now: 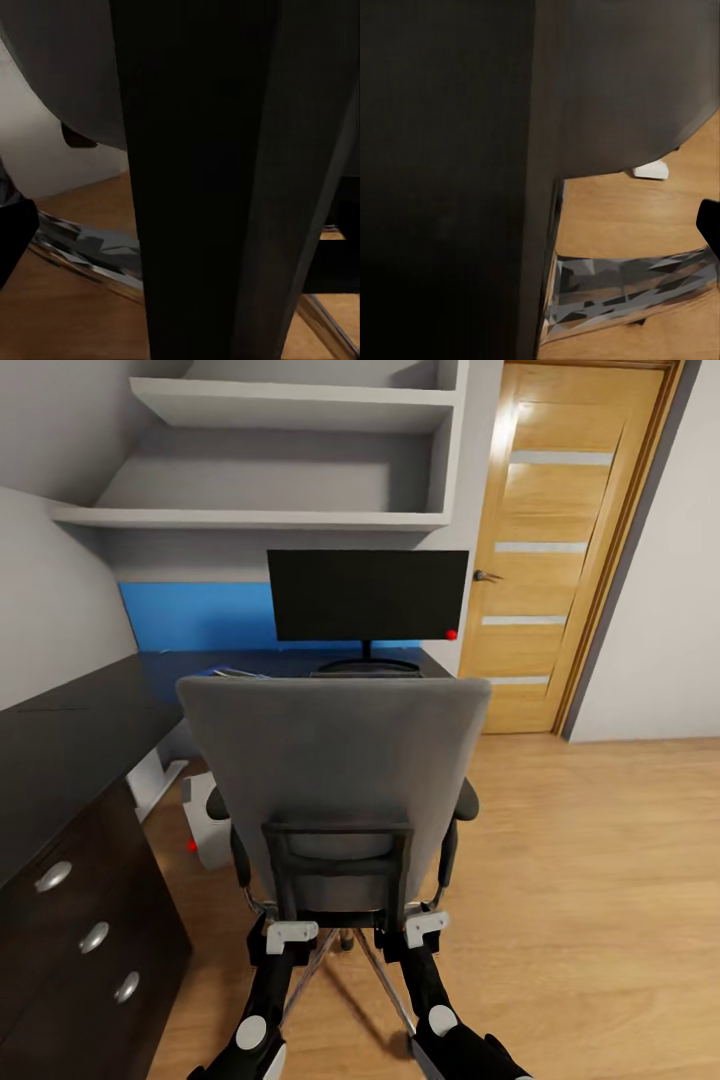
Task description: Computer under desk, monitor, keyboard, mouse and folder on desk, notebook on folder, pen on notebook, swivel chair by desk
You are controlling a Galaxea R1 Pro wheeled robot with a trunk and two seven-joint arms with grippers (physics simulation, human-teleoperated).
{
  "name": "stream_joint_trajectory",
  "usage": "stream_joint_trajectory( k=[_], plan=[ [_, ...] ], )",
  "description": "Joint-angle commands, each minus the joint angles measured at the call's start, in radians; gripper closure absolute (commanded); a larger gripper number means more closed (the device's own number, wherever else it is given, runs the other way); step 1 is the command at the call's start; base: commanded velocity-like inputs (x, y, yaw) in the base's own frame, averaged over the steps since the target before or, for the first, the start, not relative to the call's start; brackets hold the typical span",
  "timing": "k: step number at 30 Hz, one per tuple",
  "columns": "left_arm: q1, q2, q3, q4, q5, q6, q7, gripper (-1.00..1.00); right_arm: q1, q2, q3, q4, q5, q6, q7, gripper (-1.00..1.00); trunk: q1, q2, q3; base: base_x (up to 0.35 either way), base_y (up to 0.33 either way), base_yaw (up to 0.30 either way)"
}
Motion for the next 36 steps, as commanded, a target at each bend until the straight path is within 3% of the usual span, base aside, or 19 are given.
stream_joint_trajectory(
  k=[1, 21, 36],
  plan=[
    [-0.001, 0.001, -0.005, 0.000, -0.004, -0.002, 0.008, -1.00, -0.002, 0.000, 0.010, 0.000, -0.006, -0.004, -0.006, -1.00, 0.000, 0.000, -0.001, 0.322, 0.000, 0.002],
    [-0.001, 0.001, -0.006, 0.000, -0.004, -0.002, 0.008, -1.00, -0.002, -0.002, 0.008, 0.000, -0.006, -0.002, -0.005, -1.00, 0.000, 0.000, -0.001, 0.317, -0.014, 0.000],
    [-0.001, -0.001, -0.007, 0.000, -0.004, -0.003, 0.008, -1.00, -0.002, -0.002, 0.008, 0.002, -0.006, -0.002, -0.004, -1.00, 0.000, 0.000, -0.001, 0.100, -0.007, 0.000]
  ],
)
